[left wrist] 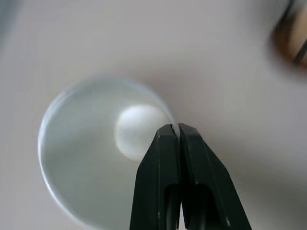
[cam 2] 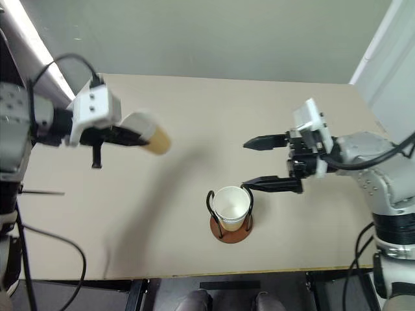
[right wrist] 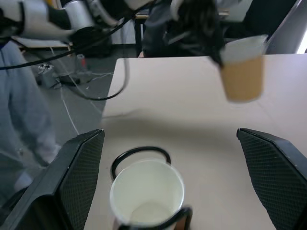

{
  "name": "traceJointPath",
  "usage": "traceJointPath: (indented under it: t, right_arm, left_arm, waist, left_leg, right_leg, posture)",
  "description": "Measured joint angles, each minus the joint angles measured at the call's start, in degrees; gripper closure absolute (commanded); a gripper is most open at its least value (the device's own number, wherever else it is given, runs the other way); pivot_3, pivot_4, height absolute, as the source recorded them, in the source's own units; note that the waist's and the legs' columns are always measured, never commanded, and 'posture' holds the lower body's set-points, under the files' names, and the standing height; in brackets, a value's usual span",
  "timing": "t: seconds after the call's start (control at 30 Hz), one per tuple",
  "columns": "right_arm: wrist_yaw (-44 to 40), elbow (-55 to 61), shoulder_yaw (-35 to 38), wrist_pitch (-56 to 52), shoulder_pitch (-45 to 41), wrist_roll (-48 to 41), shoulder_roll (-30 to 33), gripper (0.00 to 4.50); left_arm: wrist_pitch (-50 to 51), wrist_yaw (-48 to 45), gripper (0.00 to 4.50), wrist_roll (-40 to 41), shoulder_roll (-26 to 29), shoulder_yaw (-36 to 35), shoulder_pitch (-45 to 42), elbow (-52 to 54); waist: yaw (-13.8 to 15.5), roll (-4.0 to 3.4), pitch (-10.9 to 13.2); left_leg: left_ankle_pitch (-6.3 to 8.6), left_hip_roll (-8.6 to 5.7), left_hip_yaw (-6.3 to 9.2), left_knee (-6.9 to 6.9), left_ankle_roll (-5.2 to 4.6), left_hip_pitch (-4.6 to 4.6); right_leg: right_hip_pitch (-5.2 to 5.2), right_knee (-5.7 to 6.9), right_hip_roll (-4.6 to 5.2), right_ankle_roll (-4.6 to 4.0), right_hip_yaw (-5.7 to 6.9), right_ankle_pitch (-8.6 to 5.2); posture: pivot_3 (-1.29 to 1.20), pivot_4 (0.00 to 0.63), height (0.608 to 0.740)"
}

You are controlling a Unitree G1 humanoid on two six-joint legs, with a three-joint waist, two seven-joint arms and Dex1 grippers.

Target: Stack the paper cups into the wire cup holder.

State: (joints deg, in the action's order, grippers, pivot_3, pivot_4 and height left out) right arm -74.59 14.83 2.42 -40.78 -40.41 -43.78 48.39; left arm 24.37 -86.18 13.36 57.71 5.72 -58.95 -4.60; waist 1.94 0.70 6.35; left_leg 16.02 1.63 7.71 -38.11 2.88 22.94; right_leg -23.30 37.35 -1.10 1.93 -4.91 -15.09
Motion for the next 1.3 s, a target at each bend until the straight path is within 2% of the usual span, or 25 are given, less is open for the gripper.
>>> traceJointPath:
  t: [0.13, 0.27, 0.47, 0.8, 1.1, 1.3]
  right_arm:
    - [-2.05, -1.25, 3.16, 0.16, 1.97, 0.06, 5.36, 0.00]
    - [-2.51, -2.38, 6.20, 1.79, 3.11, 0.67, 8.89, 0.00]
    - [-1.86, -0.56, 9.32, 1.95, 5.79, 0.23, 11.61, 0.00]
    - [0.39, 4.24, 13.25, 0.35, 11.47, -1.67, 14.12, 0.00]
    - [2.17, 5.61, 14.14, 0.30, 13.02, -2.15, 14.28, 0.00]
    - [2.70, 5.63, 14.15, 0.30, 13.00, -2.16, 14.33, 0.00]
  left_arm:
    - [1.85, -3.78, 4.44, 8.58, -4.91, 2.43, -4.76, 0.67]
    - [0.80, -3.95, 4.44, 17.77, -5.48, 10.71, -8.45, 3.85]
    - [-4.86, -4.01, 4.44, 23.60, -7.20, 20.22, -13.46, 4.62]
    - [-15.28, -4.08, 4.44, 25.58, -0.87, 34.64, -15.07, 5.38]
    - [-18.85, -4.11, 4.44, 25.72, -0.78, 39.36, -16.64, 4.71]
    - [-21.27, -4.16, 4.44, 22.12, -2.90, 40.13, -16.98, 2.82]
  waist:
    - [-0.29, 0.00, 0.00]
    - [-0.60, -0.01, 0.01]
    - [-0.48, -0.02, 0.02]
    - [-0.52, -0.03, 0.03]
    - [-0.28, -0.04, 0.03]
    - [-0.18, -0.04, 0.03]
  left_leg:
    - [0.00, 0.04, -0.06, 0.00, -0.01, -0.04]
    - [0.00, 0.04, -0.10, -0.01, -0.01, -0.03]
    - [0.01, 0.04, -0.10, -0.03, -0.05, -0.05]
    - [0.03, 0.03, -0.09, -0.04, -0.08, -0.04]
    - [0.05, 0.03, -0.09, -0.06, -0.12, -0.04]
    - [0.06, 0.03, -0.09, -0.08, -0.13, -0.04]
  right_leg:
    - [-0.01, 0.08, -0.01, 0.02, 0.00, 0.00]
    - [0.01, 0.03, -0.01, 0.12, -0.06, 0.00]
    - [0.10, -0.09, -0.01, 0.23, -0.08, 0.03]
    - [0.17, -0.18, -0.01, 0.29, -0.08, 0.05]
    - [0.21, -0.21, -0.01, 0.31, -0.08, 0.06]
    - [0.25, -0.23, -0.01, 0.33, -0.07, 0.07]
  posture:
    - [0.00, 0.150, 0.740]
    - [0.00, 0.150, 0.740]
    - [0.00, 0.150, 0.740]
    - [0.00, 0.150, 0.740]
    - [0.00, 0.150, 0.740]
    - [0.00, 0.150, 0.740]
